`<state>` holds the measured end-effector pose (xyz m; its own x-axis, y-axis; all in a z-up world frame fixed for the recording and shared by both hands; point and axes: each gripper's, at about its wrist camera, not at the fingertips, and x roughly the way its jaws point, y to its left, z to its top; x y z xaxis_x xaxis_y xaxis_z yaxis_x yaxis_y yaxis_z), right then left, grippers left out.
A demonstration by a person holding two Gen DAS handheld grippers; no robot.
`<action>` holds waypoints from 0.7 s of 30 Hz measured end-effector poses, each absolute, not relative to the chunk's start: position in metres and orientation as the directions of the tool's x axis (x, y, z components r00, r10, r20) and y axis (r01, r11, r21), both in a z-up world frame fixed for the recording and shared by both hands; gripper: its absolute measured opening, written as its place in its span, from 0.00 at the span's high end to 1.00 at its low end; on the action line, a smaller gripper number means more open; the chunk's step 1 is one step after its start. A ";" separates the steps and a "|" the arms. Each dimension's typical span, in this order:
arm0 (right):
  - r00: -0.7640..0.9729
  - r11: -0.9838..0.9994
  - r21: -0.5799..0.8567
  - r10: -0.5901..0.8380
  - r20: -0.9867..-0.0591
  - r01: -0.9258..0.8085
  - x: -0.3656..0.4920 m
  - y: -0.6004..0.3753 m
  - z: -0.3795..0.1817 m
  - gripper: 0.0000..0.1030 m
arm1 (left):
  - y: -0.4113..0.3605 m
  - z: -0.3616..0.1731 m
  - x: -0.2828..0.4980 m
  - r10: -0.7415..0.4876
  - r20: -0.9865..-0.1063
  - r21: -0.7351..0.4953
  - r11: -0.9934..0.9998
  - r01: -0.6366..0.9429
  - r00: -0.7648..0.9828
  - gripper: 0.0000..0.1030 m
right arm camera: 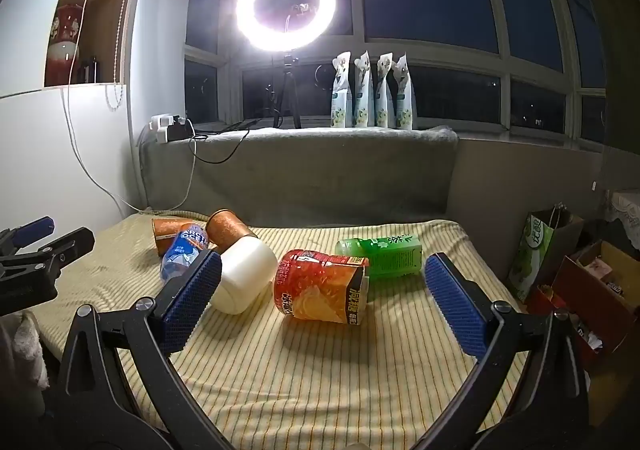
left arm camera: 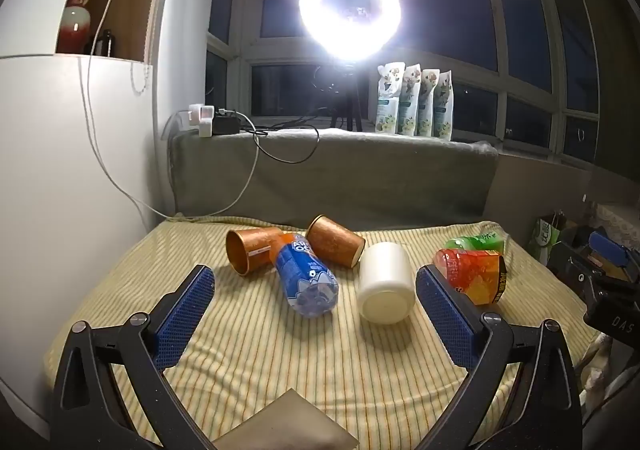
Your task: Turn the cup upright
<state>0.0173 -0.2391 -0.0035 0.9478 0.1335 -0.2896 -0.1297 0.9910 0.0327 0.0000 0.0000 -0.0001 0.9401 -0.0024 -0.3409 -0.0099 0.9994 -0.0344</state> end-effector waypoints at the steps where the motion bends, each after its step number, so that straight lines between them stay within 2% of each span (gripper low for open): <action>1: 0.948 0.991 0.030 0.132 -0.290 -0.129 0.017 -0.239 -0.004 0.00 | 0.000 0.000 0.000 -0.004 -0.342 -0.041 0.999 -0.011 0.940 0.02; 21: 0.953 0.991 0.018 0.130 -0.272 -0.130 0.012 -0.235 -0.002 0.00 | 0.000 0.002 -0.007 0.005 -0.324 -0.033 0.999 -0.017 0.946 0.02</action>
<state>0.0117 -0.2354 -0.0020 0.9533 0.1303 -0.2725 -0.1303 0.9913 0.0182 -0.0066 0.0003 0.0021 0.9459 0.0052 -0.3244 -0.0166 0.9993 -0.0326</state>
